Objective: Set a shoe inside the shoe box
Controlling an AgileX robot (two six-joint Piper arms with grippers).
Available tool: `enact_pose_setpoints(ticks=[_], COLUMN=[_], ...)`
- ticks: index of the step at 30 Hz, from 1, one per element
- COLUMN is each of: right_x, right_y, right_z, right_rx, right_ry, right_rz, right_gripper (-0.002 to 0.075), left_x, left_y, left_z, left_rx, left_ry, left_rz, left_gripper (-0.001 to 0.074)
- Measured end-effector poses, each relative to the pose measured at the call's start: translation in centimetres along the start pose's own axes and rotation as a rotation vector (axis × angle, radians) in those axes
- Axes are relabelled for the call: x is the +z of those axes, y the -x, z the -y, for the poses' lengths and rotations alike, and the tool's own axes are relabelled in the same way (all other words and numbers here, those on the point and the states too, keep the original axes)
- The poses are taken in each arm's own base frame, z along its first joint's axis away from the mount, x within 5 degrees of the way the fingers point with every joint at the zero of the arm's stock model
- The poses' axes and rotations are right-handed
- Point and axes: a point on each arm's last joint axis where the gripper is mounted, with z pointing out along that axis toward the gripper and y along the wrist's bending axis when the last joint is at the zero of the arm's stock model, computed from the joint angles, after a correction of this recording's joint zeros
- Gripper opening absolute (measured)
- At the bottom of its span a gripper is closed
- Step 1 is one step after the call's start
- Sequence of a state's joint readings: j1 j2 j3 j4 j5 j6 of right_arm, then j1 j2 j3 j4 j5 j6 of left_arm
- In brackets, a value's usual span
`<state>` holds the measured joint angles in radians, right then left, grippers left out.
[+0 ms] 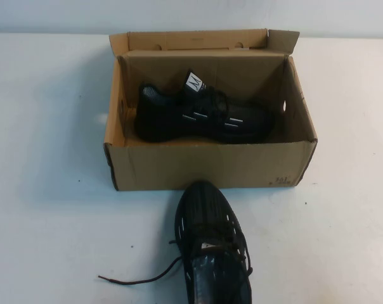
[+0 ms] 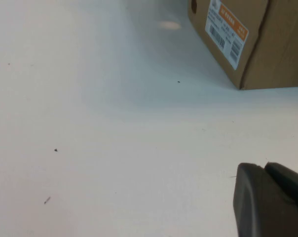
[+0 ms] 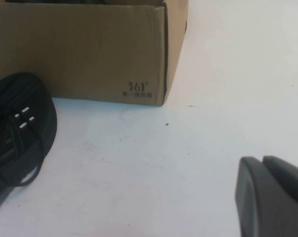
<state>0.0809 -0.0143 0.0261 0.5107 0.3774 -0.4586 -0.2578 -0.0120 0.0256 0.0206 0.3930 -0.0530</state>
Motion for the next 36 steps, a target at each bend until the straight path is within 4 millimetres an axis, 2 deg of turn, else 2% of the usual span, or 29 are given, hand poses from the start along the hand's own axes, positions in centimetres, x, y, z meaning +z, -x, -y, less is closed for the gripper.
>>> enact_pose_setpoints(ticks=[31,36], right_x=[0.0,0.0], right_y=[0.0,0.02], right_z=[0.0,0.01], right_rx=[0.0,0.0], right_ry=[0.0,-0.001], right_rz=[0.0,0.003], right_gripper=[-0.0016,-0.0016], left_x=[0.0,-0.01], left_y=[0.02,0.5], left_z=[0.0,0.02], left_rx=[0.006,0.006], left_ry=[0.001,-0.002], left_rz=[0.002,0.055], left_gripper=[-0.0004,-0.0004])
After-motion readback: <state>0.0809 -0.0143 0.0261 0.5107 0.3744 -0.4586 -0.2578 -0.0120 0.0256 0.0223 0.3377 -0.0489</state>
